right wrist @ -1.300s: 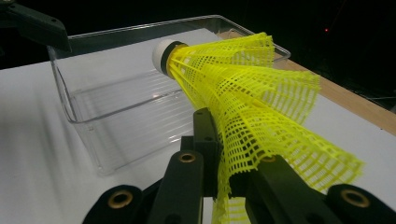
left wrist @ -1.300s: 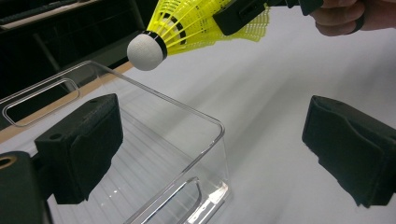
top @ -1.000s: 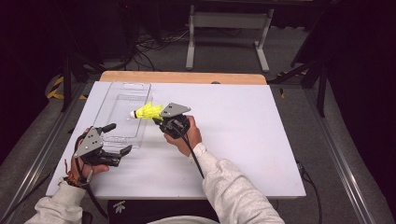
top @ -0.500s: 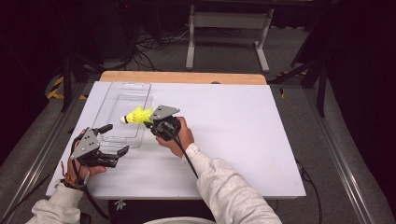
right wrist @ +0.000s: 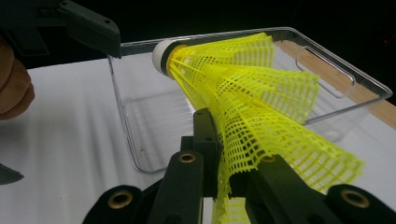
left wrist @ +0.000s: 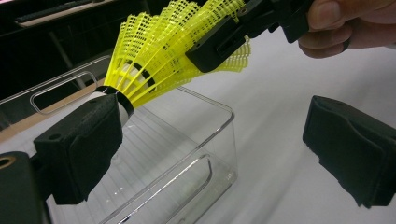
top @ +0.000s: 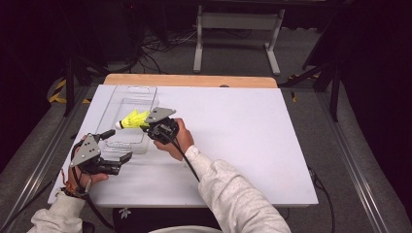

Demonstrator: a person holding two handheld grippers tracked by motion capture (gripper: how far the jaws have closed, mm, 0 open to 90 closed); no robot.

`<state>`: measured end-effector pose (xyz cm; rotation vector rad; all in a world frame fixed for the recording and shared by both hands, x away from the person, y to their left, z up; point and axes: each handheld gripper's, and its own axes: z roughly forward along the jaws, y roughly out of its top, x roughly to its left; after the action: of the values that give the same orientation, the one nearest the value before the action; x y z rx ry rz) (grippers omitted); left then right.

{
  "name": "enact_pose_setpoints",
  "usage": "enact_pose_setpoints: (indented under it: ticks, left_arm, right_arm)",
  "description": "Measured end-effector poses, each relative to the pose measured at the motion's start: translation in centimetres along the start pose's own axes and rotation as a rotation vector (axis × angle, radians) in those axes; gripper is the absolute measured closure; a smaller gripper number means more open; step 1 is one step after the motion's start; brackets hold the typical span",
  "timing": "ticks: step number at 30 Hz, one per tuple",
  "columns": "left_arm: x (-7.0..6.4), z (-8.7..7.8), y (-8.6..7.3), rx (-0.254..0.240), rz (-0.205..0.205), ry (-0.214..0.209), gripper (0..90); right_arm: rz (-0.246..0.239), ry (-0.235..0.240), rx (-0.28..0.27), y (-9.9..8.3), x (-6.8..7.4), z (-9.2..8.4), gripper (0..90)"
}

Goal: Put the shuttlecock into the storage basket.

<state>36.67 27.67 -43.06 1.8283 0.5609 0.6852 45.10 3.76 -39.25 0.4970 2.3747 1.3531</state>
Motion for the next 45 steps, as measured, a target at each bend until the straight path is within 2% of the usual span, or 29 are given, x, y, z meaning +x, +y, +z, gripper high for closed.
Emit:
enact_pose_setpoints:
  ticks: [9,16,22,35,45]
  left_arm:
    - [0.0,-0.7,-0.1,-0.01,-0.016,0.01,5.9]
    - [0.0,-1.2,-0.1,-0.014,-0.015,0.024,5.9]
    - [0.1,-1.3,-0.2,-0.024,-0.02,0.026,5.8]
    - [-0.1,-1.2,-0.1,-0.022,-0.014,0.021,5.8]
    - [0.0,-1.2,-0.2,-0.017,-0.013,0.009,5.8]
  right_arm:
    - [-0.02,0.031,0.017,1.2,0.1,1.5,87.3]
    - [-0.014,0.057,0.026,2.1,0.1,2.7,87.3]
    - [-0.009,0.078,0.041,2.0,0.3,3.8,87.3]
    - [-0.039,0.09,0.083,2.2,0.9,5.3,87.2]
    - [-0.018,0.103,0.131,1.4,0.8,6.6,86.9]
